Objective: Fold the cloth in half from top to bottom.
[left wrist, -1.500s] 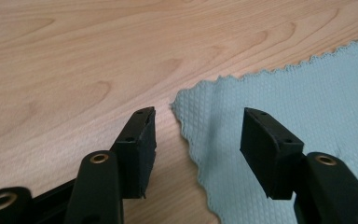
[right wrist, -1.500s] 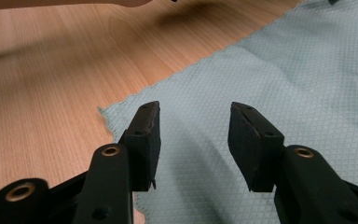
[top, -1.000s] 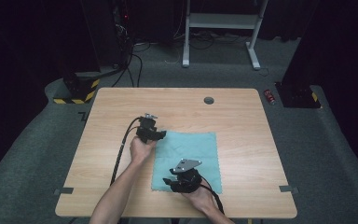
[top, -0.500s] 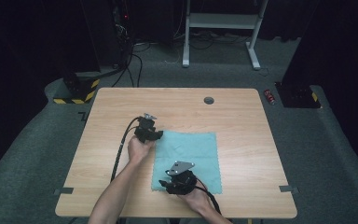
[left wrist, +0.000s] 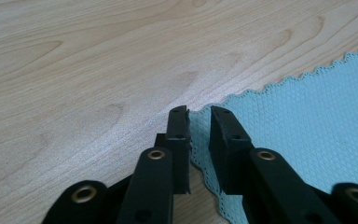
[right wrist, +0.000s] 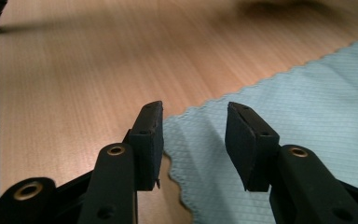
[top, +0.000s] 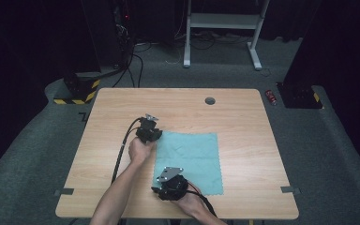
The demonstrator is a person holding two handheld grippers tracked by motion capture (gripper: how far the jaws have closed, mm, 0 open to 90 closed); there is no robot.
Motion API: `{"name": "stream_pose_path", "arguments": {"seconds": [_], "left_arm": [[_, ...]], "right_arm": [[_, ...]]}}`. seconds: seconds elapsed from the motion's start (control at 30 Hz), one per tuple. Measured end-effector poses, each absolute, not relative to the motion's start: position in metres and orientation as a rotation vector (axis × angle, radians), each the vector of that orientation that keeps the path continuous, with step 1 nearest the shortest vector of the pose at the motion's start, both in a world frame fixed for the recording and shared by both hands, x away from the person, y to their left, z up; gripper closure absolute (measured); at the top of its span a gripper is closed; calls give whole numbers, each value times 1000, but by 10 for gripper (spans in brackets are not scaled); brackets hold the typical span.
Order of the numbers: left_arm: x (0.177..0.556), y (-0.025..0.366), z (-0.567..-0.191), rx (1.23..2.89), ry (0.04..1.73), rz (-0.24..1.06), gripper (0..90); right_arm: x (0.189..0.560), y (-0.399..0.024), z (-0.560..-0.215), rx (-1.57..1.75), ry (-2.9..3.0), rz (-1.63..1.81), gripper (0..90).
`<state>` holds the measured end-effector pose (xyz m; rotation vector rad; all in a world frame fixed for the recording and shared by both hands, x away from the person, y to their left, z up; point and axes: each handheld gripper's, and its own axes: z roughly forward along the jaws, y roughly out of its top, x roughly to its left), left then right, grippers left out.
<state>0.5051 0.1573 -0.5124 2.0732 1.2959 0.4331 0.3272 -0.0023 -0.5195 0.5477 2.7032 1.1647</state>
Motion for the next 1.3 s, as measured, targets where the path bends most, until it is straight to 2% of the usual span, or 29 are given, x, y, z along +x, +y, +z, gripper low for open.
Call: {"name": "stream_pose_path", "arguments": {"seconds": [0.13, 0.27, 0.57, 1.07, 1.3], "left_arm": [[506, 158, -513, 2068, 1287, 411, 867], [506, 158, -513, 2056, 1292, 390, 892], [509, 163, -514, 2011, 1330, 331, 900], [509, 166, -496, 1952, 1289, 288, 900], [511, 152, -488, 1952, 1252, 266, 900]], "right_arm": [[323, 2, -519, 519, 2714, 1166, 581], [321, 5, -522, 496, 2717, 1146, 603], [318, 3, -521, 455, 2671, 1088, 881], [315, -15, -501, 515, 2603, 1211, 898], [311, -32, -493, 567, 2559, 1231, 898]]}}
